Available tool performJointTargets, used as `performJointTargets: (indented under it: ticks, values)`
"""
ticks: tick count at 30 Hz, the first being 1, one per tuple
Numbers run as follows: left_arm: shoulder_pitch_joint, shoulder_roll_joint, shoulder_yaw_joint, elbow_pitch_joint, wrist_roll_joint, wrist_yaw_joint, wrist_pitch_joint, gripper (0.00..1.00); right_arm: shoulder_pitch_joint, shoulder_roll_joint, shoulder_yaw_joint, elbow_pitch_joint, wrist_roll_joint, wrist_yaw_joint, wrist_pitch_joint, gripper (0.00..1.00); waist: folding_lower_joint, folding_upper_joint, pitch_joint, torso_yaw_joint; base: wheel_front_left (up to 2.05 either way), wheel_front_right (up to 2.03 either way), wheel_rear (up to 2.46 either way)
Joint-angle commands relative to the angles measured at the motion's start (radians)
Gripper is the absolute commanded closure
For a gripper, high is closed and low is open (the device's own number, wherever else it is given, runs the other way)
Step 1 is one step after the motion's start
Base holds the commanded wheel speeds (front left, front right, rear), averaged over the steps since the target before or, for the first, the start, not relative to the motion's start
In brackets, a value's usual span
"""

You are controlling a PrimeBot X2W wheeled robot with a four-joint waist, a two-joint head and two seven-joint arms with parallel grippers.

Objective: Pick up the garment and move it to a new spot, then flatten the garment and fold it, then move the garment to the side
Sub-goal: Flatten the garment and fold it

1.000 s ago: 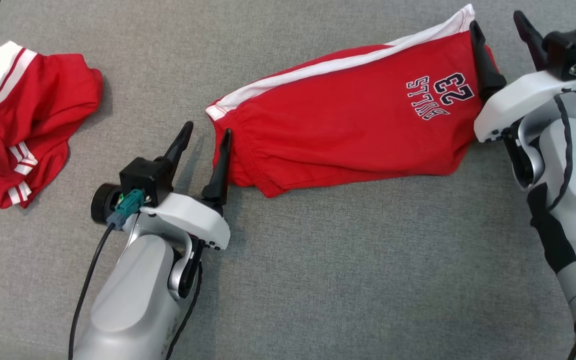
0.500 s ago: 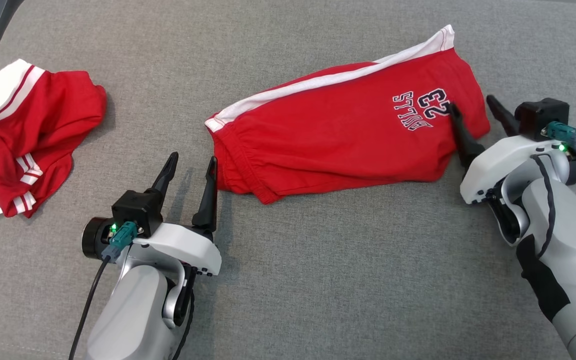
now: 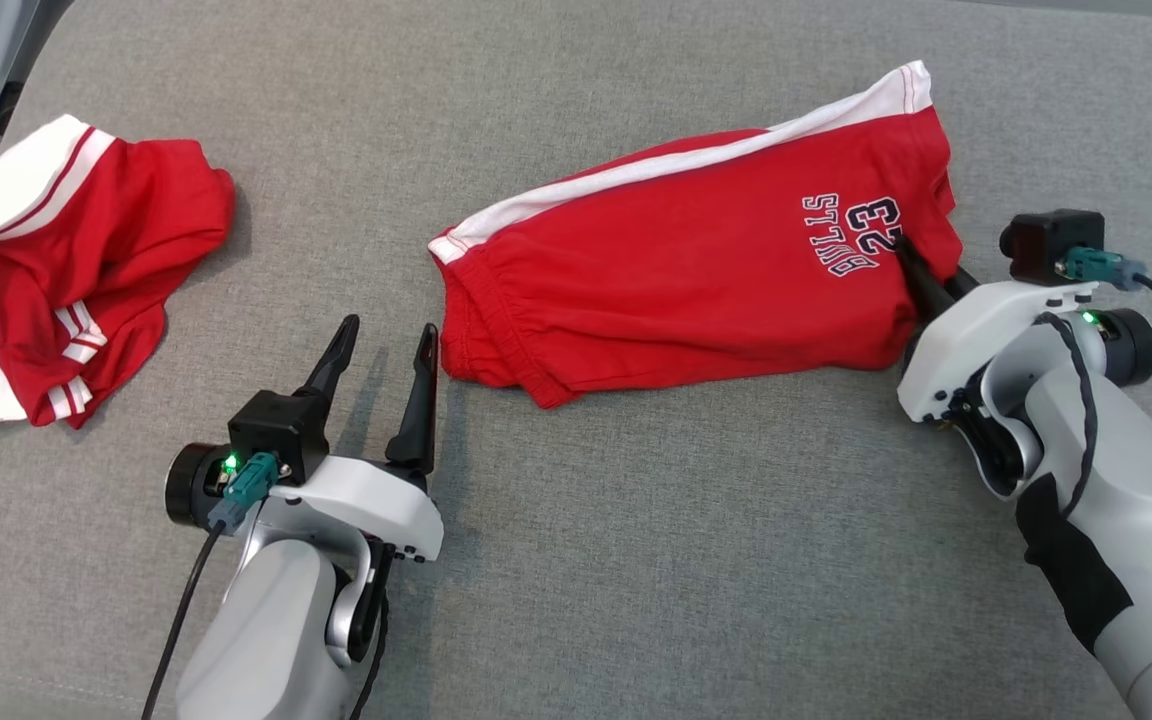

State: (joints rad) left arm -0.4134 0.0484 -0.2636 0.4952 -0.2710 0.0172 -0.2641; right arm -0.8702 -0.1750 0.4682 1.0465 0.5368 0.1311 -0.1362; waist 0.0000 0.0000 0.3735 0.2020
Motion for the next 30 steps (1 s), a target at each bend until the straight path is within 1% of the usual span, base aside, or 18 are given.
performJointTargets:
  ticks: [1,8,15,21,25,30]
  values:
    - [0.013,0.004,0.006,0.002,0.014,-0.002,0.0,0.0,0.029,-0.017,0.002,0.018,0.011,-0.001,-0.022,1.0,0.0,0.0,-0.008,-0.004,0.0,0.0,0.0]
    - [0.046,0.004,0.02,0.013,0.031,-0.007,0.0,0.0,0.067,-0.006,-0.02,0.032,0.065,-0.001,-0.106,1.0,0.0,0.0,-0.063,-0.032,0.0,0.0,0.0]
    - [0.115,0.004,0.039,0.024,0.051,-0.016,0.0,0.0,0.169,0.012,-0.026,0.014,0.117,-0.001,-0.127,1.0,0.0,0.0,-0.147,-0.07,0.0,0.0,0.0]
    - [0.187,0.005,0.029,0.021,0.062,-0.022,0.0,0.0,0.247,0.003,-0.022,-0.006,0.142,-0.001,-0.13,1.0,0.0,0.0,-0.211,-0.089,0.0,0.0,0.0]
    - [0.215,0.005,0.021,0.016,0.065,-0.023,0.0,0.0,0.268,-0.009,-0.03,-0.016,0.14,-0.001,-0.13,1.0,0.0,0.0,-0.226,-0.093,0.0,0.0,0.0]
    - [0.223,0.005,0.013,0.014,0.07,-0.028,0.0,0.0,0.241,-0.023,-0.061,-0.074,0.09,-0.001,-0.131,1.0,0.0,0.0,-0.221,-0.089,0.0,0.0,0.0]
